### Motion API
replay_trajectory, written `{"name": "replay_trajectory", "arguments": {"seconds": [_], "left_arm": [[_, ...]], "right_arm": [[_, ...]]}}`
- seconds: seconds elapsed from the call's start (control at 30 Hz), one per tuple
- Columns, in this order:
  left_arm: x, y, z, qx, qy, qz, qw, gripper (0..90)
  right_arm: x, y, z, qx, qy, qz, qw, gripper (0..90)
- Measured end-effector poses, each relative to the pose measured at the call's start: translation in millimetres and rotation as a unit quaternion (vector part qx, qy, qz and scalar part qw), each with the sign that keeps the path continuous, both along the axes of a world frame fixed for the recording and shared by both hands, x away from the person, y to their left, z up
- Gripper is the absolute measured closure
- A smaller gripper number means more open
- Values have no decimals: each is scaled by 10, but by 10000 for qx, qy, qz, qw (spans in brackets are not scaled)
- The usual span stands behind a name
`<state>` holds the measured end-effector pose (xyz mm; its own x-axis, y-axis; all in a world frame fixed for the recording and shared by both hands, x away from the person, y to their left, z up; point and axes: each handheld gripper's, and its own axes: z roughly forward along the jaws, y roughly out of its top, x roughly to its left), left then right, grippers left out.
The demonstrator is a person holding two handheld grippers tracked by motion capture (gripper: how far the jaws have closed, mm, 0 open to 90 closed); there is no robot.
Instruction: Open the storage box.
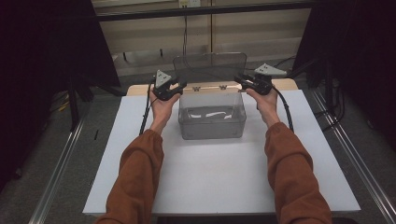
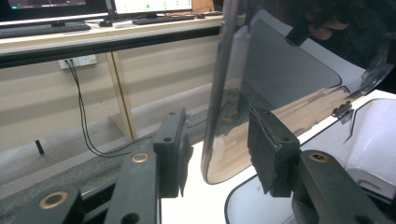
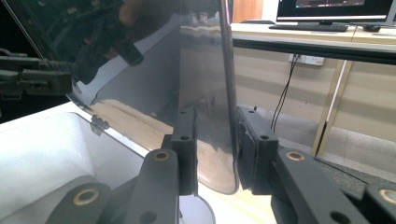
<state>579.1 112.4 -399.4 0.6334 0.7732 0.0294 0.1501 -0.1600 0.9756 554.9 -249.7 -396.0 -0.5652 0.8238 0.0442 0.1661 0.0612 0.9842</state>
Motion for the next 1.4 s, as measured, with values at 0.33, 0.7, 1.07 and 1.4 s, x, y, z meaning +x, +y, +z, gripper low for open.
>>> {"name": "replay_trajectory", "arguments": {"seconds": [0.33,0.7,1.07,1.4], "left_arm": [[15,9,-2,84,-10,-121,9999,683],[85,18,15,-27,188,-110,9998,709],[162,3,56,-179,581,-53,9981,710],[204,-48,68,-127,732,88,9972,684]], "right_arm": [[41,-10,-96,37,187,-8,9998,691],[84,-10,-156,336,366,-119,9987,714],[139,-4,-122,518,696,-227,9960,729],[186,18,-90,472,888,-364,9943,739]]}}
